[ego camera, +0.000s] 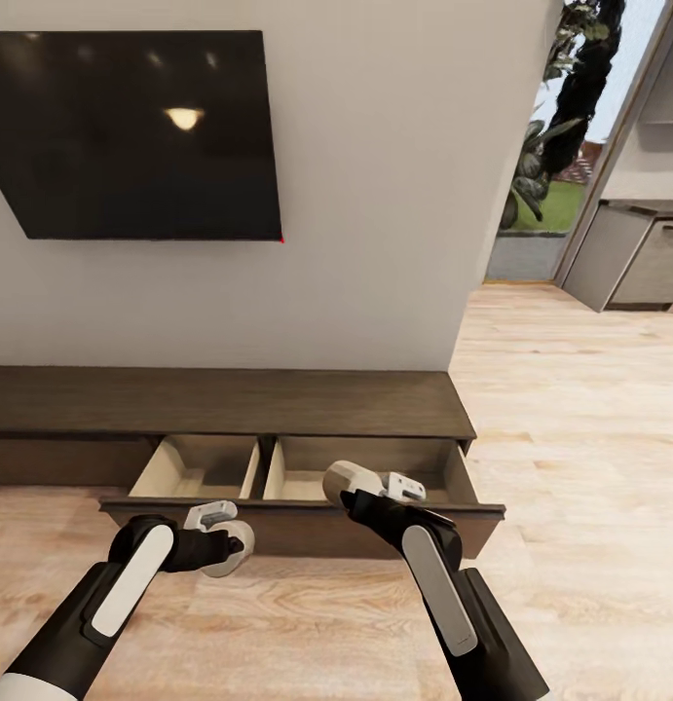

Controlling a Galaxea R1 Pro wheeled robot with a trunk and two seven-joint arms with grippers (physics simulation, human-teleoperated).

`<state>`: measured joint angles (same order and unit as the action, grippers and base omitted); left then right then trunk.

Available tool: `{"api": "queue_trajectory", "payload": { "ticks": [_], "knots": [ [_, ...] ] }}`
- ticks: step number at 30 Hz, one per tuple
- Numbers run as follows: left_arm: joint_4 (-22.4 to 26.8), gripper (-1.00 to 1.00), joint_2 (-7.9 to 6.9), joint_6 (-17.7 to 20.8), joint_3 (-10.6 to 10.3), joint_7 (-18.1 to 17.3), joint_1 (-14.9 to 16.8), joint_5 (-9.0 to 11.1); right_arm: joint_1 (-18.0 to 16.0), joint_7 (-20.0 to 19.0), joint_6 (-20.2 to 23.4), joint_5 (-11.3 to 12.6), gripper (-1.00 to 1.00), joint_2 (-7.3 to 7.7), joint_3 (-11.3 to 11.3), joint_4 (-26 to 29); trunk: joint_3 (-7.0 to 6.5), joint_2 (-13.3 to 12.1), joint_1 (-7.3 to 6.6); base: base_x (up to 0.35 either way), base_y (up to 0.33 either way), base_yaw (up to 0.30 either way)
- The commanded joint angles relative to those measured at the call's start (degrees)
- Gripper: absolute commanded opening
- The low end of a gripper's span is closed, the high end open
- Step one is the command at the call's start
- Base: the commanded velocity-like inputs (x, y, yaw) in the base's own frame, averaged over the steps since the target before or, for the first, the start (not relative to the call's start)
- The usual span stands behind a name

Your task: Place each of the two pumpkins and all three candles from the living room inside a cabinet in the living room (use any cabinet), then make sure every cabinet is closed, and position the cauldron so it is next to a table in the living room.

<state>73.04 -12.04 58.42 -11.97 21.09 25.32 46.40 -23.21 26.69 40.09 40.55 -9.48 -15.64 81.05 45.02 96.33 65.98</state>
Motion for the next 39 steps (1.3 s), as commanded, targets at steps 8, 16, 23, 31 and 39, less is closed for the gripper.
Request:
{"api": "queue_trajectory", "payload": {
  "ticks": [8, 16, 23, 31, 39],
  "knots": [
    [0.0, -1.0, 0.0, 0.1, 0.0, 0.0, 0.0, 0.0, 0.0, 0.1, 0.2, -0.1, -1.0, -0.1, 0.1, -0.2, -1.44, -3.2, -1.76, 0.0, 0.0, 0.0],
    [0.0, -1.0, 0.0, 0.1, 0.0, 0.0, 0.0, 0.0, 0.0, 0.4, 0.2, -0.6, -1.0, -0.23, 0.0, -0.4, -2.88, -6.4, -3.52, 0.0, 0.0, 0.0],
    [0.0, -1.0, -0.05, 0.0, 0.2, 0.0, 0.0, 0.0, -0.6, 6.2, 3.7, -0.4, -1.0, -0.44, 0.1, -1.4, -4.13, -9.2, -5.06, 0.0, 0.0, 0.0],
    [2.2, -1.0, -0.03, 0.2, 0.3, 0.2, 0.0, -0.1, -1.3, 19.4, 9.9, 0.2, -1.0, -0.52, 0.2, -1.9, -5.57, -12.4, -6.81, 0.0, 0.0, 0.0],
    [5.5, -1.0, 0.15, 0.3, 0.3, 0.3, 0.0, 0.1, -1.3, 19.9, 9.9, 0.2, -1.0, -0.52, 0.1, -2.9, -7.01, -15.7, -8.57, 0.0, 0.0, 0.0]
  ]
}}
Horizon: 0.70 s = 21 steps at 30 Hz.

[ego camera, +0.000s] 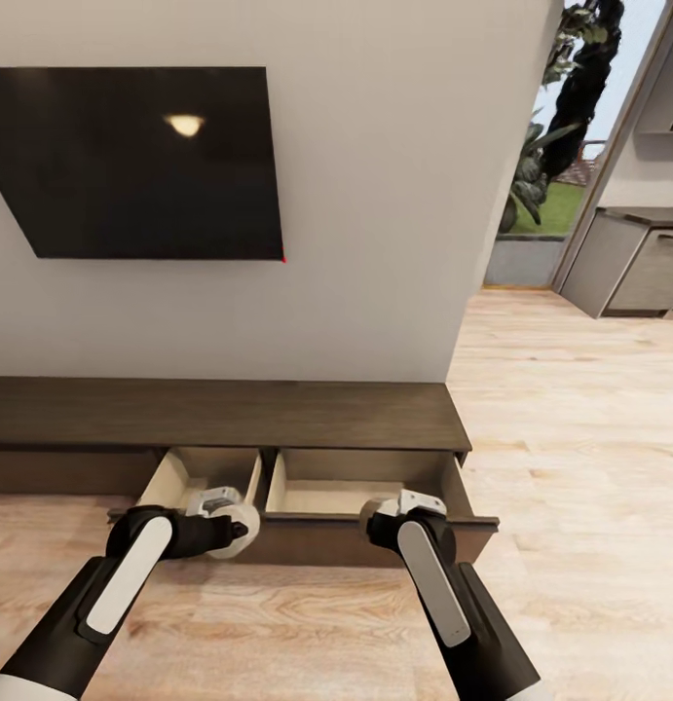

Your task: Place each of the two pumpkins and all three candles from the living room inside a cabinet in the living room (use any cabinet), then make sure every cabinet is closed, and position the cauldron so it is next to a table in the living room.

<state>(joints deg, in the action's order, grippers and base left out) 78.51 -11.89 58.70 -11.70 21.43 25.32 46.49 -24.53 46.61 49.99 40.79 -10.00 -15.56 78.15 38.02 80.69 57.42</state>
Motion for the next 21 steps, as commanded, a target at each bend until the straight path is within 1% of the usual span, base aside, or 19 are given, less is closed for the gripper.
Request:
{"api": "queue_trajectory", "payload": {
  "ticks": [1, 2, 6, 12, 16, 21],
  "knots": [
    [0.2, -1.0, -0.1, 0.0, 0.1, 0.0, 0.0, 0.2, 0.0, -0.1, 0.0, -0.1, -1.0, 0.0, 0.0, -0.1, -0.18, -0.4, -0.23, 0.0, 0.0, 0.0],
    [0.4, -1.0, -0.21, 0.1, 0.2, 0.0, 0.0, 0.4, 0.0, -0.1, -0.1, -0.1, -1.0, 0.0, -0.1, -0.2, -0.36, -0.8, -0.45, 0.0, 0.0, 0.0],
    [0.9, -1.0, -0.13, 0.2, 1.2, -0.1, 0.0, 0.7, 0.0, -0.3, -0.2, -0.1, -1.0, 0.0, -0.2, -0.2, -0.39, -0.8, -0.45, 0.0, 0.0, -0.012],
    [1.2, -1.0, -0.04, 0.4, 1.2, -0.2, 0.0, 0.8, 0.0, -0.4, -0.2, -0.1, -1.0, 0.0, -0.2, -0.2, -0.69, -0.8, -0.45, 0.012, 0.0, -0.177],
    [1.2, -1.0, 0.02, 0.4, 1.1, -0.2, 0.0, 0.8, 0.0, -0.5, -0.2, -0.1, -1.0, 0.0, -0.2, -0.2, -0.85, -0.8, -0.45, 0.193, 0.0, -0.213],
    [1.2, -1.0, -0.03, 0.4, 1.2, -0.2, 0.0, 0.7, 0.0, -0.5, -0.2, -0.1, -1.0, 0.0, -0.2, -0.2, -0.89, -0.8, -0.45, 0.115, 0.0, -0.05]
  ]
}}
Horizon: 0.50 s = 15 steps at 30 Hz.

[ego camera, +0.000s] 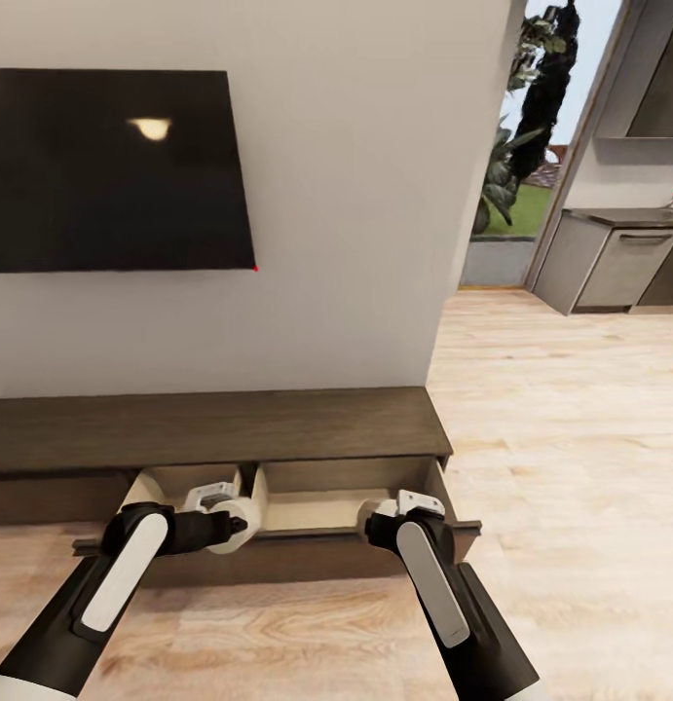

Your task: Place each of the two pumpkins and all three candles from the living room inside a cabinet in the living room (use any cabinet), then make sure every cabinet is closed, and position the cauldron so it is next to a table in the living room.

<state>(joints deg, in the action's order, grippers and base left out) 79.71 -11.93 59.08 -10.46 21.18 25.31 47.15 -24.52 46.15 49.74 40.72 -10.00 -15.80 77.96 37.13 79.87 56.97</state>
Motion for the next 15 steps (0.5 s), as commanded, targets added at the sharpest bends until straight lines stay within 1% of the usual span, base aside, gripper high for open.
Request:
{"api": "queue_trajectory", "payload": {
  "ticks": [1, 3, 6, 8, 11, 15],
  "knots": [
    [0.0, -1.0, -0.01, 0.0, 0.1, 0.0, 0.0, 0.1, 0.0, 0.0, 0.0, 0.0, -1.0, 0.0, 0.0, 0.0, 0.0, 0.0, 0.0, 0.257, 0.0, -0.009],
    [0.0, -1.0, -0.02, 0.0, 0.1, 0.0, 0.0, 0.0, 0.0, 0.0, 0.0, 0.0, -1.0, 0.0, 0.0, 0.0, 0.0, 0.0, 0.0, 0.165, 0.0, -0.004],
    [0.0, -1.0, -0.03, 0.0, 0.2, 0.0, 0.0, 0.0, 0.0, 0.0, 0.0, 0.0, -1.0, 0.0, 0.0, 0.0, 0.0, 0.0, 0.0, 0.069, -0.004, -0.001],
    [0.0, -1.0, -0.03, 0.0, 0.2, 0.0, 0.0, 0.0, 0.0, 0.0, 0.0, 0.0, -1.0, 0.0, 0.0, -0.1, 0.0, 0.0, 0.0, 0.193, -0.054, 0.0],
    [0.0, -1.0, -0.03, 0.0, 0.2, 0.0, 0.0, 0.1, 0.0, 0.0, 0.0, 0.0, -1.0, 0.0, 0.0, -0.1, 0.0, 0.0, 0.0, 0.262, -0.104, 0.0],
    [0.0, -1.0, -0.03, 0.0, 0.2, 0.0, 0.0, 0.0, 0.0, 0.0, 0.1, -0.1, -1.0, 0.0, 0.0, 0.0, 0.0, 0.0, 0.0, 0.248, -0.173, 0.0]
  ]
}}
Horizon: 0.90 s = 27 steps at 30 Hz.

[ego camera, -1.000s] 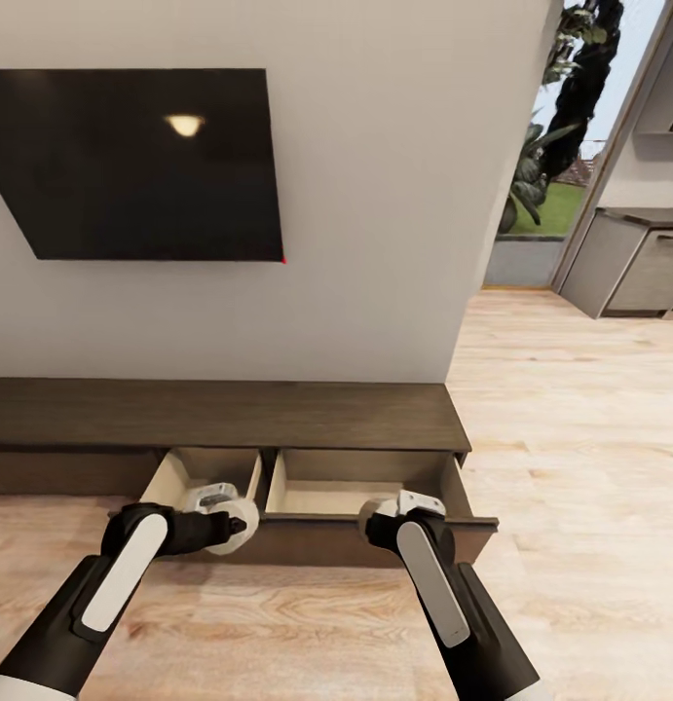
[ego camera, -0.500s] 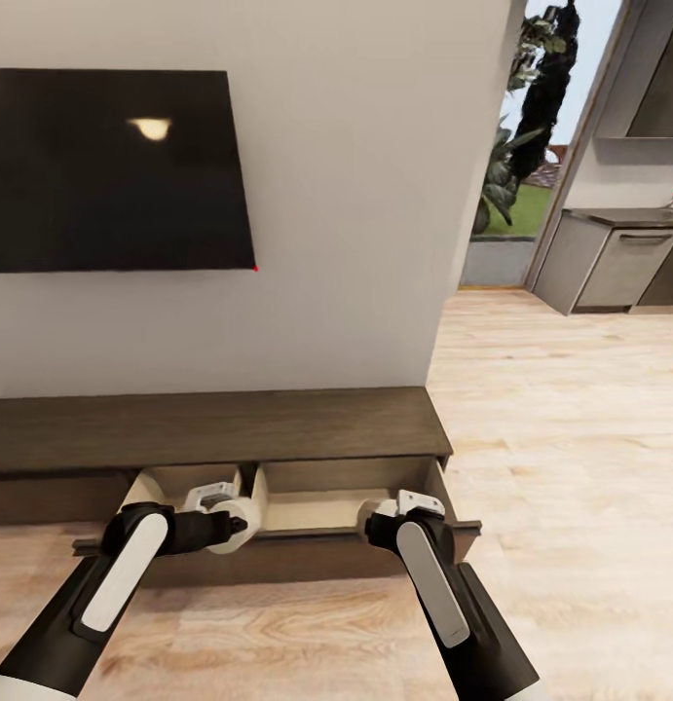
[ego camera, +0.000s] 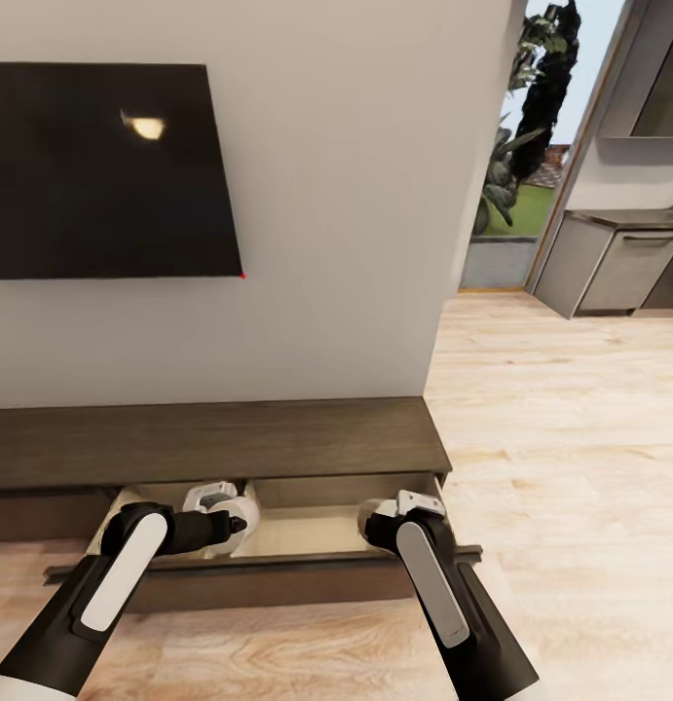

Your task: Place each of the two pumpkins and all three candles from the living room inside a cabinet in the living room (use any cabinet), then make sure every cabinet is closed, and position the cauldron so it is next to a table in the living room.

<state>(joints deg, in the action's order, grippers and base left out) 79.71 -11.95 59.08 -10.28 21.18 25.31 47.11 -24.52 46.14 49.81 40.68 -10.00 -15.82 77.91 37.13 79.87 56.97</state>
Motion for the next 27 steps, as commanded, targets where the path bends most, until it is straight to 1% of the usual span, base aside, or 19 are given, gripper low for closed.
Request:
{"api": "queue_trajectory", "payload": {
  "ticks": [1, 4, 8, 15, 17, 18, 19, 21, 23, 25, 26, 27],
  "knots": [
    [0.0, -1.0, 0.0, 0.0, 0.0, 0.0, 0.0, 0.1, 0.0, 0.0, 0.0, -0.1, -1.0, 0.0, 0.0, 0.0, 0.0, 0.0, 0.0, 0.246, -0.214, 0.0],
    [0.0, -1.0, 0.0, 0.0, 0.0, 0.0, 0.0, 0.1, 0.0, 0.0, 0.0, -0.1, -1.0, 0.0, 0.0, 0.0, 0.0, 0.0, 0.0, 0.199, -0.188, 0.028],
    [0.0, -1.0, 0.0, 0.0, -0.1, 0.0, 0.0, 0.2, 0.0, 0.0, 0.0, 0.0, -1.0, 0.0, 0.0, 0.0, 0.0, 0.0, 0.0, 0.06, -0.058, 0.112],
    [-0.1, -1.0, 0.08, -0.1, -0.1, 0.1, 0.0, 0.2, 0.0, -0.1, -0.2, 0.0, -1.0, 0.0, -0.1, 0.0, 0.0, 0.0, 0.0, 0.132, -0.101, 0.014],
    [-0.5, -1.0, 0.12, -0.2, -0.2, 0.0, 0.0, 0.2, -0.1, -0.1, -1.5, 0.1, -1.0, 0.0, -1.9, -0.4, 0.0, 0.0, 0.0, 0.025, -0.019, 0.001],
    [-0.7, -1.0, 0.15, -0.3, -0.2, 0.1, 0.0, 0.1, -0.5, 0.0, -2.2, 0.1, -1.0, 0.0, -3.5, -1.5, 0.0, 0.0, 0.0, 0.01, -0.008, 0.0],
    [-0.9, -1.0, 0.26, -0.4, -0.3, 0.1, 0.0, -0.1, -1.5, 0.0, -2.6, 0.1, -1.0, 0.0, -4.1, -2.5, 0.0, 0.0, 0.0, 0.006, -0.005, 0.0],
    [-1.1, -1.0, 0.93, -0.6, -0.3, 0.2, 0.0, -0.2, -3.9, 0.0, -3.7, 0.2, -1.0, 0.0, -5.0, -6.4, 0.0, 0.0, 0.0, 0.003, -0.003, 0.0],
    [-1.7, -1.0, 2.35, -0.9, -0.4, 0.3, 0.0, -0.4, -5.5, 0.0, -6.0, 0.2, -1.0, 0.0, -5.4, -11.3, 0.0, 0.0, 0.0, 0.001, -0.001, 0.0],
    [-3.1, -1.0, 4.11, -1.1, -0.5, 0.3, 0.0, -0.7, -6.5, -0.1, -7.4, 0.1, -1.0, 0.0, -5.6, -14.0, 0.0, 0.0, 0.0, 0.0, 0.0, 0.0],
    [-3.6, -1.0, 4.6, -1.1, -0.5, 0.4, 0.0, -0.8, -6.7, -0.1, -7.7, 0.1, -1.0, 0.0, -5.6, -14.4, 0.0, 0.0, 0.0, 0.0, 0.0, 0.0],
    [-3.8, -1.0, 4.77, -1.2, -0.5, 0.4, 0.0, -0.8, -6.8, -0.1, -7.8, 0.2, -1.0, 0.0, -5.7, -14.6, 0.0, 0.0, 0.0, 0.0, 0.0, 0.0]
  ]
}}
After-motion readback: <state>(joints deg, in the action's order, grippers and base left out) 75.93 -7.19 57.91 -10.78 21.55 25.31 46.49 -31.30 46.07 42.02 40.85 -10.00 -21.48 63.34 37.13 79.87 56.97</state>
